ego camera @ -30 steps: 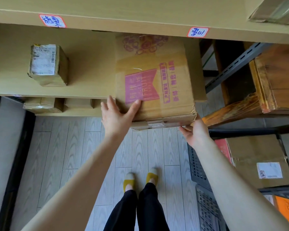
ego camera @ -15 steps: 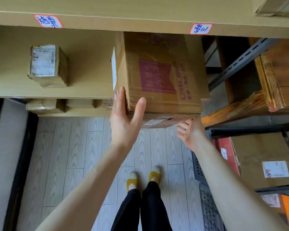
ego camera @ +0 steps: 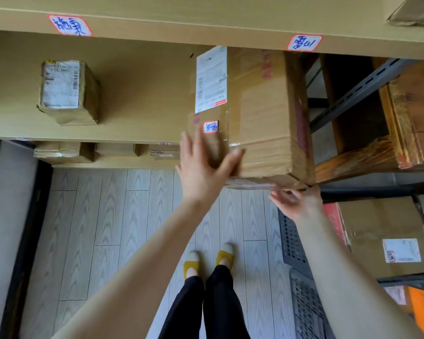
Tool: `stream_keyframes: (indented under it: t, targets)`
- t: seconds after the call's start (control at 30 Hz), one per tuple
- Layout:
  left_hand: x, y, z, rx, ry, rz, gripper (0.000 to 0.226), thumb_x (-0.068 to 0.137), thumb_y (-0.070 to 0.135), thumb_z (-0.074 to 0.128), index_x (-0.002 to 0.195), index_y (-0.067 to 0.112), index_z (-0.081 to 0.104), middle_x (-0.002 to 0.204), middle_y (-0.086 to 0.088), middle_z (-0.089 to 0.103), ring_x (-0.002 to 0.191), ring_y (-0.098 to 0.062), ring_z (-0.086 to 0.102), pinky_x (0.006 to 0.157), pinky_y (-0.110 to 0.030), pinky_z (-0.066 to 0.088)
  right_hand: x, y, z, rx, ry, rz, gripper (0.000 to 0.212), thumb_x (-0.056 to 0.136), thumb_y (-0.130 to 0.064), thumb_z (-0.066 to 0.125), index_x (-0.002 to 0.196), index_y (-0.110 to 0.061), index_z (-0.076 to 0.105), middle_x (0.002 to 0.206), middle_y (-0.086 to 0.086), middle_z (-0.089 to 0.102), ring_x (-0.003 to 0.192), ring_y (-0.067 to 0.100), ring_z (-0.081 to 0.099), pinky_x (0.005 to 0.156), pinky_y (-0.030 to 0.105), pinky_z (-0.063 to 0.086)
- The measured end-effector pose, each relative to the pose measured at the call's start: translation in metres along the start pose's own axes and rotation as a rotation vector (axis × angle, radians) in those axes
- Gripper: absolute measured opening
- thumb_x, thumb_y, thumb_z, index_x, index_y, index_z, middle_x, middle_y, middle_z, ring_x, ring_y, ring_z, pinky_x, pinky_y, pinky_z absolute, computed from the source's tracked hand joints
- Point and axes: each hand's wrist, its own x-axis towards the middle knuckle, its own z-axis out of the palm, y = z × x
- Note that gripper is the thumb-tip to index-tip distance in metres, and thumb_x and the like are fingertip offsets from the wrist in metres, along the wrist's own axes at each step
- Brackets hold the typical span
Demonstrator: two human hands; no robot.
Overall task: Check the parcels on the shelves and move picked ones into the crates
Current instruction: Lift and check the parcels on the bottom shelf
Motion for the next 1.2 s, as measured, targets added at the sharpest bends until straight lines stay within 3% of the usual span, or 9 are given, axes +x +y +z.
stream_keyframes:
  t: [0.07,0.13,0.23,0.33,0.47,0.57,0.8,0.93,1.2]
  targets:
    - [0.011,-0.004,-0.005,-0.26,-0.026,-0.272,0.078,0.072,0.048,0.072,0.132,0.008,0.041,0.136,-0.009,0.048,0.131,-0.02,0.041,0.104,-0.036,0.038,0.003,-0.006,-0.003,-0.068,0.094,-0.115,0.035,0.099,-0.023,0.029,0.123,-0.003,0.047,0.137,0.02,0.046,0.121,0.033,0.05,0.104,0.046,0.04]
    - [0.015,-0.006,-0.009,-0.42,-0.127,-0.457,0.042,0.074,0.048,0.07,0.101,0.019,0.056,0.1,0.006,0.063,0.093,-0.007,0.06,0.071,-0.024,0.049,0.007,-0.01,-0.004,-0.14,0.104,-0.203,0.036,0.1,-0.015,0.027,0.131,-0.006,0.043,0.139,0.017,0.045,0.122,0.033,0.05,0.101,0.042,0.043]
    - [0.015,-0.013,-0.008,-0.458,-0.21,-0.498,0.022,0.081,0.046,0.063,0.085,0.026,0.055,0.091,0.01,0.061,0.087,-0.009,0.058,0.072,-0.033,0.05,0.008,-0.01,-0.004,-0.171,0.129,-0.274,0.037,0.101,-0.016,0.029,0.136,-0.011,0.04,0.139,0.014,0.044,0.109,0.027,0.053,0.097,0.038,0.046]
    - [0.011,-0.016,-0.005,-0.537,-0.205,-0.514,0.018,0.084,0.042,0.061,0.087,0.024,0.057,0.092,0.008,0.061,0.093,-0.012,0.058,0.08,-0.039,0.052,0.012,-0.01,-0.004,-0.164,0.187,-0.223,0.033,0.1,-0.017,0.034,0.129,-0.012,0.047,0.129,0.014,0.053,0.093,0.025,0.056,0.093,0.04,0.049]
    - [0.009,-0.011,0.0,-0.618,-0.179,-0.525,0.022,0.084,0.042,0.061,0.101,0.028,0.06,0.097,0.012,0.061,0.094,-0.007,0.057,0.08,-0.04,0.054,0.017,-0.013,-0.005,-0.211,0.12,-0.036,0.034,0.1,-0.023,0.035,0.128,-0.007,0.045,0.13,0.019,0.052,0.114,0.035,0.055,0.09,0.043,0.05]
    - [0.018,-0.002,0.008,-0.627,-0.172,-0.506,0.052,0.084,0.042,0.061,0.133,0.029,0.046,0.114,0.011,0.059,0.097,-0.002,0.057,0.084,-0.04,0.052,0.019,-0.016,0.002,-0.041,-0.032,0.051,0.041,0.097,-0.02,0.04,0.133,0.0,0.042,0.138,0.022,0.044,0.124,0.037,0.047,0.101,0.047,0.043]
    - [0.058,0.044,0.057,-0.518,-0.215,-0.324,0.056,0.091,0.032,0.055,0.142,0.026,0.033,0.131,0.004,0.056,0.119,-0.013,0.054,0.103,-0.042,0.043,0.034,-0.042,0.029,0.144,-0.218,0.066,0.063,0.094,-0.038,0.043,0.141,0.002,0.031,0.138,0.03,0.04,0.13,0.038,0.04,0.112,0.045,0.028]
    - [0.086,0.065,0.08,-0.542,-0.197,-0.268,0.035,0.091,0.031,0.054,0.126,0.029,0.048,0.108,0.011,0.062,0.1,-0.008,0.06,0.095,-0.045,0.049,0.047,-0.074,0.048,0.112,-0.307,-0.008,0.058,0.096,-0.036,0.037,0.139,0.002,0.034,0.14,0.025,0.041,0.132,0.034,0.038,0.113,0.042,0.027]
    - [0.123,0.093,0.108,-0.517,-0.185,-0.295,0.048,0.09,0.033,0.055,0.136,0.027,0.043,0.121,0.002,0.06,0.085,-0.009,0.062,0.074,-0.039,0.058,0.07,-0.123,0.076,-0.064,-0.262,-0.07,0.062,0.098,-0.042,0.034,0.145,-0.005,0.018,0.143,0.026,0.034,0.129,0.038,0.04,0.108,0.043,0.033]
